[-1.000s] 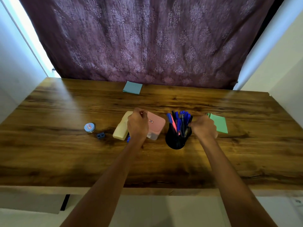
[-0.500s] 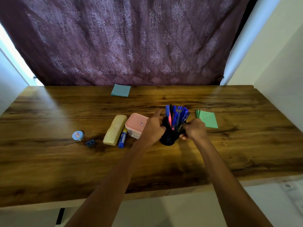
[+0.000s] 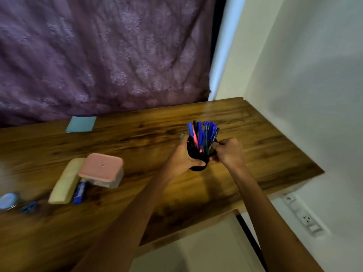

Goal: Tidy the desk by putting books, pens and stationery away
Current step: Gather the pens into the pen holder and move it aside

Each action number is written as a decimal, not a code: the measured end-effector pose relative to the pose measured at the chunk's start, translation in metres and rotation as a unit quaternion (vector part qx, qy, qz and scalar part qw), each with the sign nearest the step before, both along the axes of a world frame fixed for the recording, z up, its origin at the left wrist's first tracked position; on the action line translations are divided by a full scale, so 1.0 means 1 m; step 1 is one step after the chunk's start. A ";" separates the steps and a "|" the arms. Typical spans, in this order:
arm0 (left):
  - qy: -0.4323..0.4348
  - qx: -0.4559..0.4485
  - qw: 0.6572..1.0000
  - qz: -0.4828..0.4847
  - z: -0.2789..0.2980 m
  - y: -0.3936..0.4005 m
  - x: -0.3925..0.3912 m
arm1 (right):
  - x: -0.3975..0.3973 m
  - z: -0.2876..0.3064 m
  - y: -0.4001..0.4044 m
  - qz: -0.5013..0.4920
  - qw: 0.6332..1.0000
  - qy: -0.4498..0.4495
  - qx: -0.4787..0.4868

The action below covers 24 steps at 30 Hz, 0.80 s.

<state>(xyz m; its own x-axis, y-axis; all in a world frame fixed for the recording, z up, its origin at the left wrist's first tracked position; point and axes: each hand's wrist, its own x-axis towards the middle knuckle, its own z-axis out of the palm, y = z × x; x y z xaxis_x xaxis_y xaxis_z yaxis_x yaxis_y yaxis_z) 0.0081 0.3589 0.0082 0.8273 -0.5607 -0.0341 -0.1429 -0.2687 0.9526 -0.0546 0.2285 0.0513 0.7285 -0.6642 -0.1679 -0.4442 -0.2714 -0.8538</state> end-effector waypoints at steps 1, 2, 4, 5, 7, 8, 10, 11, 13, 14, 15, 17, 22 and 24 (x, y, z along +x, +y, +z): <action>-0.001 -0.007 1.000 0.007 0.001 -0.016 -0.003 | -0.006 0.002 -0.014 0.001 1.000 -0.016 -0.001; -0.005 -0.017 1.000 0.016 0.002 -0.030 -0.004 | -0.009 0.003 -0.025 0.003 0.999 -0.035 0.005; -0.023 -0.023 0.999 0.033 0.003 -0.062 -0.005 | -0.017 0.006 -0.053 0.008 0.997 -0.071 0.036; -0.033 -0.018 0.999 0.038 0.005 -0.077 -0.005 | -0.020 0.005 -0.069 0.011 0.995 -0.081 0.055; -0.043 -0.019 0.998 0.040 0.008 -0.104 -0.004 | -0.025 0.001 -0.098 0.040 0.990 -0.097 0.098; -0.045 -0.024 0.998 0.035 0.010 -0.118 -0.004 | -0.028 -0.003 -0.114 0.070 0.986 -0.102 0.109; -0.042 -0.031 0.998 0.021 0.013 -0.146 -0.006 | -0.035 -0.010 -0.142 0.128 0.981 -0.103 0.107; -0.034 -0.036 0.999 0.011 0.014 -0.160 -0.008 | -0.039 -0.013 -0.153 0.144 0.979 -0.101 0.100; -0.016 -0.055 0.998 -0.012 0.011 -0.187 -0.011 | -0.044 -0.019 -0.174 0.143 0.981 -0.100 0.084; -0.013 -0.060 0.998 -0.022 0.008 -0.202 -0.012 | -0.047 -0.020 -0.185 0.130 0.983 -0.102 0.079; -0.013 -0.061 0.998 -0.033 0.005 -0.218 -0.013 | -0.049 -0.022 -0.197 0.113 0.985 -0.105 0.077; -0.008 -0.067 0.996 -0.056 0.003 -0.245 -0.016 | -0.053 -0.030 -0.220 0.084 0.988 -0.112 0.070; 0.009 -0.063 0.990 -0.125 -0.009 -0.306 -0.022 | -0.067 -0.041 -0.269 -0.003 0.992 -0.124 0.036; 0.019 -0.057 0.988 -0.143 -0.014 -0.328 -0.023 | -0.070 -0.043 -0.284 -0.038 0.990 -0.133 0.037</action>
<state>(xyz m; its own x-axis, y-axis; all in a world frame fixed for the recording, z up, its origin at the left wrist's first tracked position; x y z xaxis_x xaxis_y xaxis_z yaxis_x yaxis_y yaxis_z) -0.0154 0.0307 -0.0060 0.6338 -0.7734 0.0156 -0.1615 -0.1125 0.9804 -0.1249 -0.0551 0.0081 0.7025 -0.7112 -0.0272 -0.2174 -0.1780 -0.9597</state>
